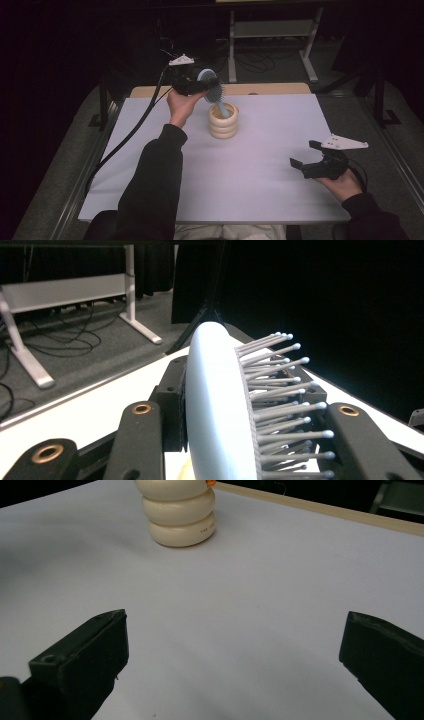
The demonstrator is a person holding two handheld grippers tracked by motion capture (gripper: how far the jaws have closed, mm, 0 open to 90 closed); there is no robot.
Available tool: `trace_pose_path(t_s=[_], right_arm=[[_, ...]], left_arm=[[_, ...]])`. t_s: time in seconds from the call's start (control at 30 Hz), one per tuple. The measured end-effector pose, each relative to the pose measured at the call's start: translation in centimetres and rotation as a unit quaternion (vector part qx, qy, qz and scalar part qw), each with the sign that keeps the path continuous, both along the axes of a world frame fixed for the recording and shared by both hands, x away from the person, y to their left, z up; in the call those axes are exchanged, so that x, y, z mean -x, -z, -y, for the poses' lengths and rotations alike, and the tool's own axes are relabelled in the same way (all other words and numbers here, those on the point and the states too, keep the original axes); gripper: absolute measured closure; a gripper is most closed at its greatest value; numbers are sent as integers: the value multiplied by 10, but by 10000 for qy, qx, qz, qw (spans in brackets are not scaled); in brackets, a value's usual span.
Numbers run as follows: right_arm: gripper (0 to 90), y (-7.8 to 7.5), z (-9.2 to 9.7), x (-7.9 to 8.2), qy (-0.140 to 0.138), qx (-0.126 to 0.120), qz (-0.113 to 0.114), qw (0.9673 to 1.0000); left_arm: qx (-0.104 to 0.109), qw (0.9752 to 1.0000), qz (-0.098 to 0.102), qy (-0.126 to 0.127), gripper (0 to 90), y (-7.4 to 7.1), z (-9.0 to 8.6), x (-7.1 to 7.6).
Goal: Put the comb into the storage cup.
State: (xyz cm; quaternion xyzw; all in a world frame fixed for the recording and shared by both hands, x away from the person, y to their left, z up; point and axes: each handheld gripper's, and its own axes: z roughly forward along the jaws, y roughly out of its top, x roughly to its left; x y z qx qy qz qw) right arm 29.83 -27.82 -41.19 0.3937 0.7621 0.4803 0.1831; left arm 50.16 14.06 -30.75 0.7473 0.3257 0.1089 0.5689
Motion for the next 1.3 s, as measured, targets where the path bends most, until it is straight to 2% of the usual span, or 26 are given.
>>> trace_pose_path(t_s=[0.13, 0.3, 0.53, 0.6, 0.73, 0.9, 0.97, 1.03, 1.2, 1.3], right_arm=[[0, 1, 0, 0, 2, -3, 7, 10000], [0, 1, 0, -1, 9, 15, -5, 10000], [0, 2, -1, -1, -3, 29, -5, 10000], [0, 2, -1, -1, -19, 27, -16, 10000], [0, 3, -2, 0, -44, 57, -41, 10000], [0, 3, -2, 0, -33, 39, -45, 10000], [0, 3, -2, 0, -34, 45, -42, 10000], [0, 3, -2, 0, -33, 52, -37, 10000], [0, 3, -2, -1, -28, 62, -32, 10000], [0, 4, -2, -1, -26, 79, -37, 10000]], left_arm=[[-85, 9999, -77, -14, 534, 7, -1, -2], [27, 9998, -172, -25, 532, 14, -3, -4], [55, 9996, -273, -27, 527, 23, 1, -4], [170, 9994, -288, -69, 525, 28, 3, -4], [274, 9991, -324, -74, 522, 31, 6, -5], [265, 9990, -359, -54, 483, 31, 4, -6], [484, 9980, -383, 169, 445, 30, 3, -6], [645, 9971, -362, 206, 366, 28, 0, -4], [213, 9991, -311, -184, 142, 26, -6, -1], [-4, 9992, -331, -222, 86, 28, -12, -1]])
